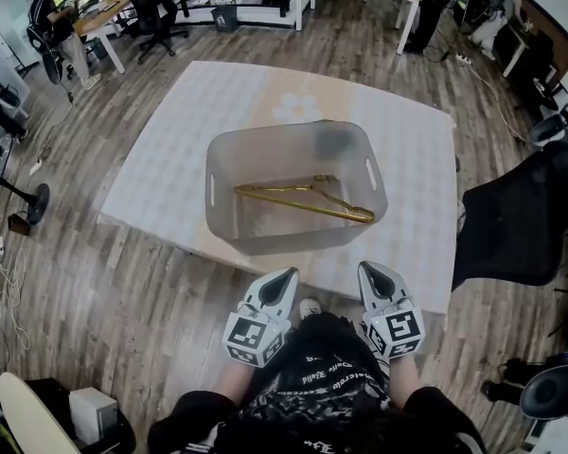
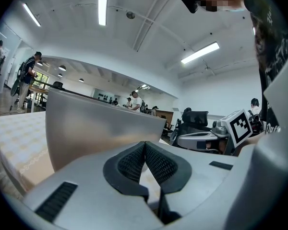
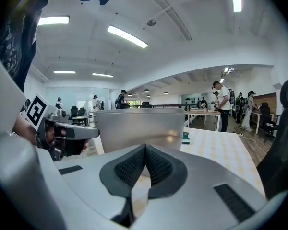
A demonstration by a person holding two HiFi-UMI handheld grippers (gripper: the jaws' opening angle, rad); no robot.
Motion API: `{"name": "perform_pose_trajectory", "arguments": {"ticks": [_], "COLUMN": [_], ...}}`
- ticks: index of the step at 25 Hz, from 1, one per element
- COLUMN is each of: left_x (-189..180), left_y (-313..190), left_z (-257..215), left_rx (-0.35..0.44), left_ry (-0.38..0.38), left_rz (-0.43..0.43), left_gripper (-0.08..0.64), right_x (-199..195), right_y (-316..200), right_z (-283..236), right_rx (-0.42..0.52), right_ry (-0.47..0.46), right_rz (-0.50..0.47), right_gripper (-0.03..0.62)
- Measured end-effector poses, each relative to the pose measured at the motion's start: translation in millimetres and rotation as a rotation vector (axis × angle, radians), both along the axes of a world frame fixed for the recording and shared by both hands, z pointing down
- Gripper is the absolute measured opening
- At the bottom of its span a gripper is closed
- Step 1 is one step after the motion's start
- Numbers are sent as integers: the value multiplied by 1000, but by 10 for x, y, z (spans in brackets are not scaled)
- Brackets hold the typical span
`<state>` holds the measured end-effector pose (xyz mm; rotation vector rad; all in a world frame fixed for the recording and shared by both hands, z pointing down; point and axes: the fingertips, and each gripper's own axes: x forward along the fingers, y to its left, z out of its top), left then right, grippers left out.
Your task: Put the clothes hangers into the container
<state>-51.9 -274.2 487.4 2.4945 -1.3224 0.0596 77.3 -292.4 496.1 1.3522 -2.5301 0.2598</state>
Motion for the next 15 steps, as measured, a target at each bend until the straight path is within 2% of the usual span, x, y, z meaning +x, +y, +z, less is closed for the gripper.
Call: {"name": "perform_pose_trajectory", "arguments": {"ticks": [15], "left_x": [47], "left_y": [-112], "left_z": [7], "left_rx": [-4], "left_ry": [-3], "left_rz": [-13], "left_gripper": [20], "right_x": [57], "right_y": [-122], "right_z": [4], "right_rx": [5], "right_ry": [24], "right_rz": [-14], "right_gripper": [8]}}
